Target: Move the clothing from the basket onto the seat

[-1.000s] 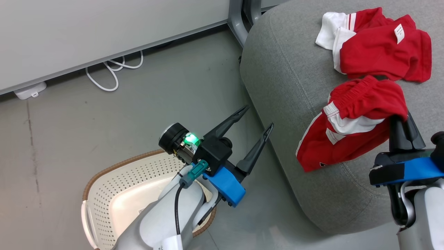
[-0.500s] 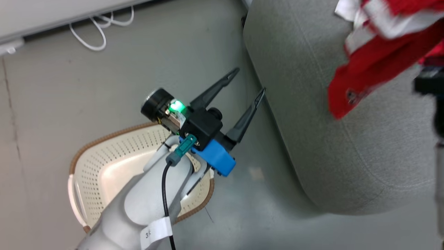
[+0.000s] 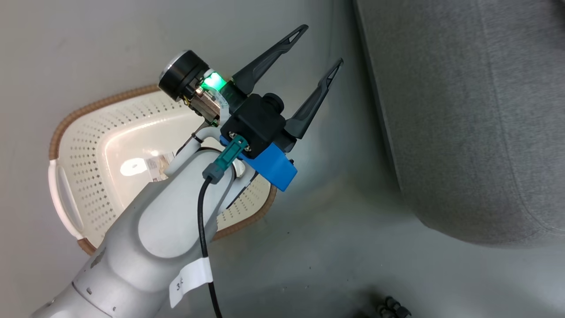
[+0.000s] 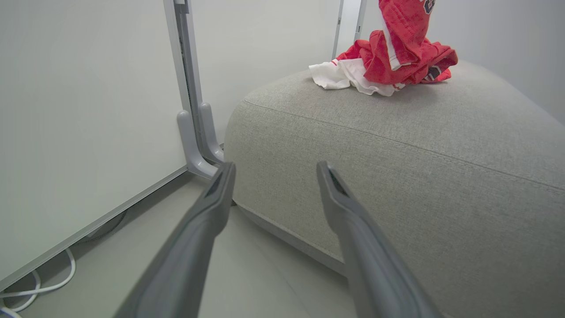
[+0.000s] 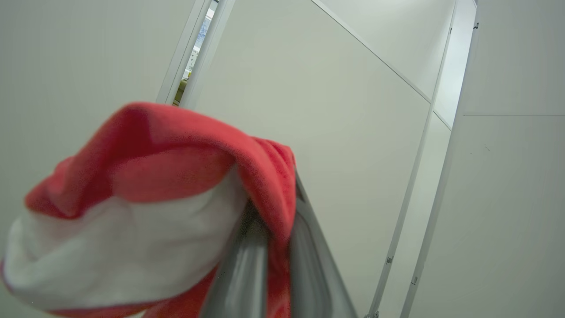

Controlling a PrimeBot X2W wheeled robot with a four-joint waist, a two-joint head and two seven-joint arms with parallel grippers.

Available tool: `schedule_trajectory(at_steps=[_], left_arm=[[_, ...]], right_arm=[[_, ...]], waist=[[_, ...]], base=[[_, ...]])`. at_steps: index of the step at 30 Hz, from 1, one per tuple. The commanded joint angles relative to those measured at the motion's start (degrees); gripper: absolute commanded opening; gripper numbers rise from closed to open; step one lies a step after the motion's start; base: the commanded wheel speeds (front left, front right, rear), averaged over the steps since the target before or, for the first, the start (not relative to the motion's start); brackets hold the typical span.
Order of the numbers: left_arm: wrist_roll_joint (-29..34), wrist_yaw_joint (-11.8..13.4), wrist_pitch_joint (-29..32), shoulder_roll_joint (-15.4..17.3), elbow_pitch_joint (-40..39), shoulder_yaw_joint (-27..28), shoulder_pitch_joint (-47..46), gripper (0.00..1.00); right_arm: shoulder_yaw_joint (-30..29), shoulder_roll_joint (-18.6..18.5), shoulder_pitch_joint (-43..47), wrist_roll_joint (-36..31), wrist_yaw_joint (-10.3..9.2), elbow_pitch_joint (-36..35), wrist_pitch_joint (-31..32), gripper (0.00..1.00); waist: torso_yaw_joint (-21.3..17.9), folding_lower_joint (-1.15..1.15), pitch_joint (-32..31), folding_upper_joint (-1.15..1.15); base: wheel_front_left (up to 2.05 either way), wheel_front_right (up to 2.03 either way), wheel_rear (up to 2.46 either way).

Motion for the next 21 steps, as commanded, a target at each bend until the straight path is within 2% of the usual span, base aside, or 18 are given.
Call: schedule_trajectory(at_steps=[1,6,16,20,21], left_arm=[[0.2,-0.1,0.2,0.1,-0.5,0.0,-1.1,1.00],[0.3,0.0,0.1,0.2,-1.0,-0.7,-1.3,1.00],[0.0,0.1,0.7,1.1,-1.5,-1.6,-1.6,1.00],[-0.1,0.4,0.9,1.6,-1.8,-1.6,-1.8,1.00],[-0.2,0.4,1.0,1.7,-1.8,-1.6,-1.8,1.00]], right_arm=[[-0.6,-0.9,-0.2,-0.9,0.01,1.3,-0.2,0.00],[-2.9,-1.1,4.0,-3.7,0.00,7.6,-0.2,0.00],[-3.9,5.8,10.5,-6.0,0.00,18.0,-0.2,0.00],[-3.6,6.8,10.5,-5.3,0.00,21.2,-0.2,0.00],[-3.4,7.0,10.3,-5.1,0.00,21.5,-0.2,0.34]], waist=[[0.4,-0.01,3.0,0.00],[0.3,-0.01,4.5,0.00],[0.2,-0.01,5.4,0.00],[0.3,-0.01,5.5,0.00],[0.3,-0.01,5.4,0.00]], base=[[0.00,0.00,0.00],[0.00,0.00,0.00],[0.00,0.00,0.00],[0.00,0.00,0.00],[0.00,0.00,0.00]])
